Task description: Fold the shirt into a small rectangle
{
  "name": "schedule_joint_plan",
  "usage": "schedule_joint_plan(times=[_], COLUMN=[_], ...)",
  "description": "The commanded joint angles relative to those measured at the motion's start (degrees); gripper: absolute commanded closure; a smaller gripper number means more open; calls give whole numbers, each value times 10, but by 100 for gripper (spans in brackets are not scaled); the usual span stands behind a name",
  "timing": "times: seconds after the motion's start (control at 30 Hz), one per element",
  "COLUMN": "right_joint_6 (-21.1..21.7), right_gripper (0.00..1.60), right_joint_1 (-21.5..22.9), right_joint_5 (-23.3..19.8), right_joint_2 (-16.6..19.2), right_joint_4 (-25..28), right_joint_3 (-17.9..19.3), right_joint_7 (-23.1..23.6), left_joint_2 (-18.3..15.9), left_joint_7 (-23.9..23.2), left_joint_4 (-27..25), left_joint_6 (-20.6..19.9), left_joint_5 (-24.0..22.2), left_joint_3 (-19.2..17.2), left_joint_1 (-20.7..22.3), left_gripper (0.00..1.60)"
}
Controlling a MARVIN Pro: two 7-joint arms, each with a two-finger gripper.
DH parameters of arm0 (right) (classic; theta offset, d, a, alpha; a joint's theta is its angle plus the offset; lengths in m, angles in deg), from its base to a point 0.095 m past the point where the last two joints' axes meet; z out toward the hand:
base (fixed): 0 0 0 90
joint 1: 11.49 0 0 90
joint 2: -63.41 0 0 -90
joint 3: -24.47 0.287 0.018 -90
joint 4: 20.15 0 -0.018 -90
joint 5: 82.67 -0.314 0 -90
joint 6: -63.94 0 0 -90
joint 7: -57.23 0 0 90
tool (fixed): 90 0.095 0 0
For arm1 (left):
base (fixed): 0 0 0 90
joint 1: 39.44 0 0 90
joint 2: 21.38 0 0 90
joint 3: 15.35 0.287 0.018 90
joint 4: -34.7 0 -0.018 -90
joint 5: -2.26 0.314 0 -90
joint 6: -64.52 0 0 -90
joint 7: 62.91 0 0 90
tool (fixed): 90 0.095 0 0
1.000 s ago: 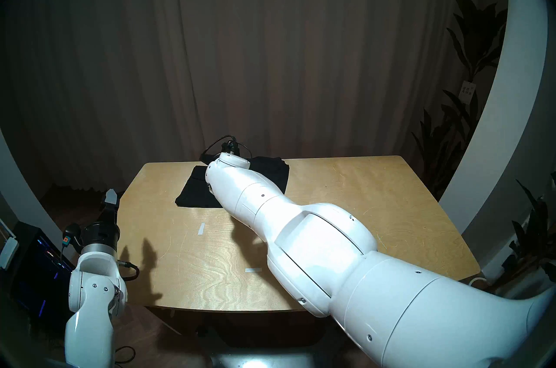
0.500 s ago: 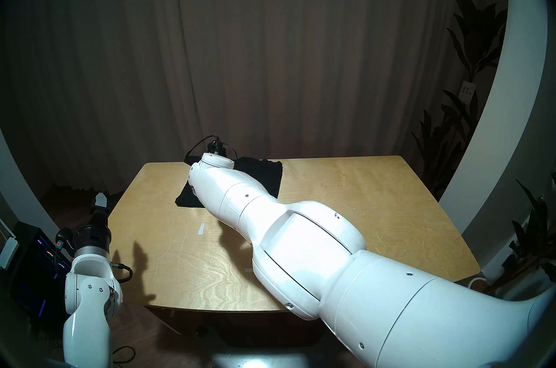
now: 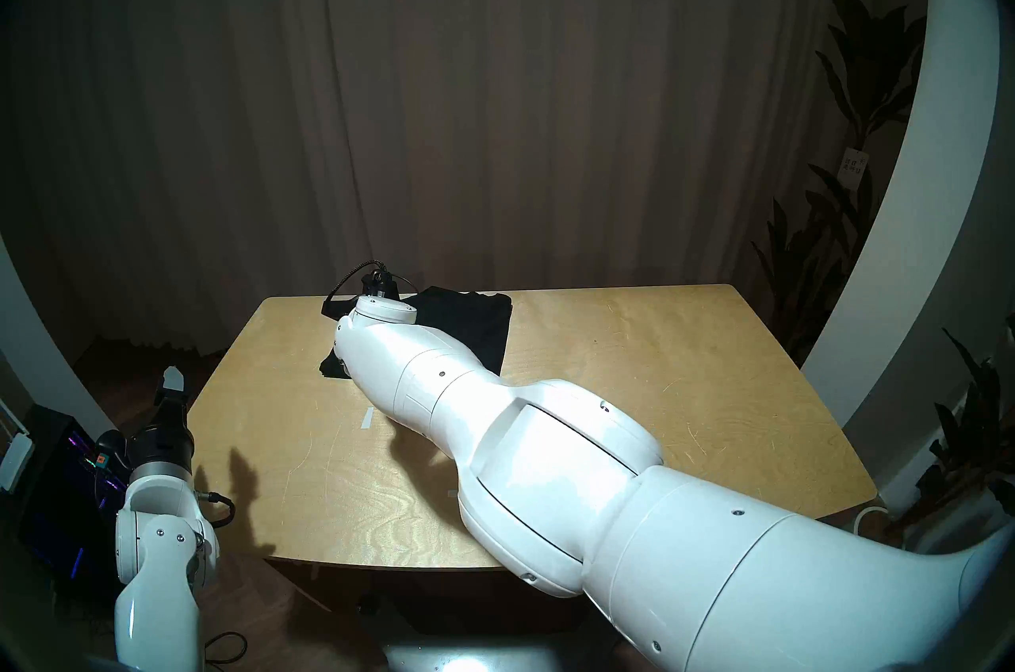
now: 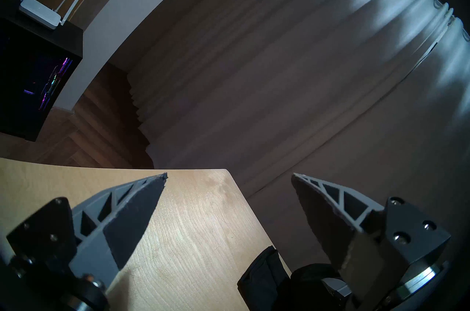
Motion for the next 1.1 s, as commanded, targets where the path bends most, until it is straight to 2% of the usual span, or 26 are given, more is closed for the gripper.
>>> schedule_joint_plan(times=[0.0,0.43,0.47,0.5,0.53,1.07], right_joint_6=[0,2,3,2,3,2], right_gripper=[160,157,140,57,0,0], right_joint_1=[1,-10,-11,-12,-12,-3], right_joint_5=[-2,-13,-13,-14,-15,-31], right_joint_2=[-9,-9,-9,-9,-9,-9], right_joint_4=[12,20,21,22,23,35], right_joint_3=[-17,-54,-57,-60,-65,-93], right_joint_7=[9,18,18,18,19,31], left_joint_2=[2,15,16,17,19,31], left_joint_7=[-1,-1,-1,-1,0,-3], left_joint_4=[-14,-14,-15,-15,-16,-22], left_joint_6=[7,14,15,16,17,23], left_joint_5=[2,4,4,4,4,6], left_joint_3=[-5,-15,-16,-17,-19,-22], left_joint_1=[0,-10,-11,-11,-13,-16], left_gripper=[0,0,0,0,0,0])
